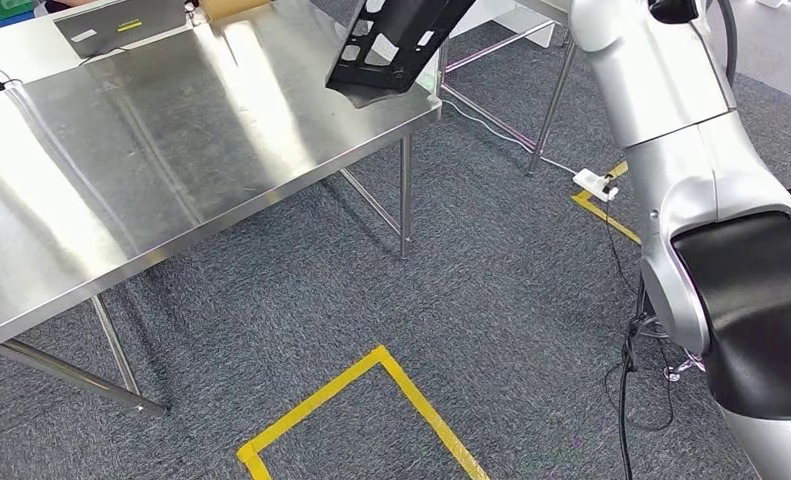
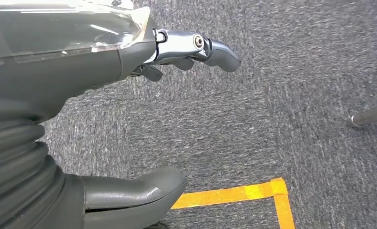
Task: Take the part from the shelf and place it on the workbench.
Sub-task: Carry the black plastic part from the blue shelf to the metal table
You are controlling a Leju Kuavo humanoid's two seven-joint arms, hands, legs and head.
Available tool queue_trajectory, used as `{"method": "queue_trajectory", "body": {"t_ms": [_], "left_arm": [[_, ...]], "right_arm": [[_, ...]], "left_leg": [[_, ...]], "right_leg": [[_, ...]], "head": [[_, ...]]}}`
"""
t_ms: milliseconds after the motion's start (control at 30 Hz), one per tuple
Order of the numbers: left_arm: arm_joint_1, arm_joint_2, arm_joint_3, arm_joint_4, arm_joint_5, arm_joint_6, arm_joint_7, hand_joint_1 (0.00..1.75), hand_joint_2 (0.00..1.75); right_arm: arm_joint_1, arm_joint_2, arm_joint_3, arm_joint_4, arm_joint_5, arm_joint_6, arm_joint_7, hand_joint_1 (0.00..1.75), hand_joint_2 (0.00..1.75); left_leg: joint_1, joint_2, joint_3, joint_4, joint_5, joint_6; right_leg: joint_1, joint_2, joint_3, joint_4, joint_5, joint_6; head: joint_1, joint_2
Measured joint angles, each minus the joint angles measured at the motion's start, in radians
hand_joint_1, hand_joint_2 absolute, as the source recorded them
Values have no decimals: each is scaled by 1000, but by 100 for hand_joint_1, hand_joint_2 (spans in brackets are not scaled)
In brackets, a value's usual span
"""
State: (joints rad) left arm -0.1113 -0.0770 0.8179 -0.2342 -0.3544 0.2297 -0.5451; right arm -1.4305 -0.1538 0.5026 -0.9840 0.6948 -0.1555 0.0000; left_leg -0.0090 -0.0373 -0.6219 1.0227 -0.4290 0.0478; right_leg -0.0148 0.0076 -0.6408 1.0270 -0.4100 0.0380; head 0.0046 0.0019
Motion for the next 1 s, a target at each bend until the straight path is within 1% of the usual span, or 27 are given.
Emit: {"method": "queue_trajectory", "body": {"t_ms": [67,167,300,400,833,867,900,933,967,1000], "left_arm": [[0,1,0,0,0,0,0,0,175],[0,1,0,0,0,-1,0,0,175],[0,0,0,0,0,-9,0,0,175],[0,0,0,0,0,-12,0,0,175],[1,0,11,1,6,-10,4,0,175],[1,0,13,1,7,-10,4,0,175],[1,0,15,1,7,-10,4,0,175],[2,1,16,1,7,-11,4,0,175],[2,2,17,1,8,-11,4,0,175],[3,3,17,1,8,-12,4,0,175]], "right_arm": [[-1,-2,3,3,0,0,0,175,175],[-2,-4,5,7,0,0,0,175,175],[-5,-5,10,10,2,-4,-3,175,175],[-5,-5,17,12,6,-12,-6,175,175],[-5,0,50,21,12,-34,-10,175,175],[-5,2,52,23,12,-35,-10,175,175],[-5,5,53,25,12,-37,-10,175,175],[-5,7,54,27,12,-39,-10,175,175],[-6,11,55,28,12,-41,-10,175,175],[-7,13,54,29,13,-43,-10,175,175]], "left_leg": [[0,2,1,-2,0,0],[0,4,2,-3,0,-2],[0,5,2,-4,1,-10],[0,5,1,-4,2,-12],[-9,5,-1,-3,2,-11],[-10,5,-2,-2,1,-11],[-11,5,-2,0,0,-7],[-12,5,-3,1,-2,-3],[-13,5,0,-3,-2,5],[-10,7,9,-15,2,11]], "right_leg": [[1,2,0,0,0,-1],[2,3,-1,0,1,-6],[3,3,-1,0,1,-10],[2,3,-1,0,2,-11],[-1,2,0,0,2,-11],[-4,2,0,-2,2,-10],[-7,3,0,-4,3,-8],[-10,3,1,-7,4,-5],[-11,3,4,-13,5,-1],[-10,3,6,-15,6,2]], "head": [[0,0],[0,0],[0,0],[0,0],[0,0],[0,0],[0,0],[0,0],[0,0],[0,0]]}}
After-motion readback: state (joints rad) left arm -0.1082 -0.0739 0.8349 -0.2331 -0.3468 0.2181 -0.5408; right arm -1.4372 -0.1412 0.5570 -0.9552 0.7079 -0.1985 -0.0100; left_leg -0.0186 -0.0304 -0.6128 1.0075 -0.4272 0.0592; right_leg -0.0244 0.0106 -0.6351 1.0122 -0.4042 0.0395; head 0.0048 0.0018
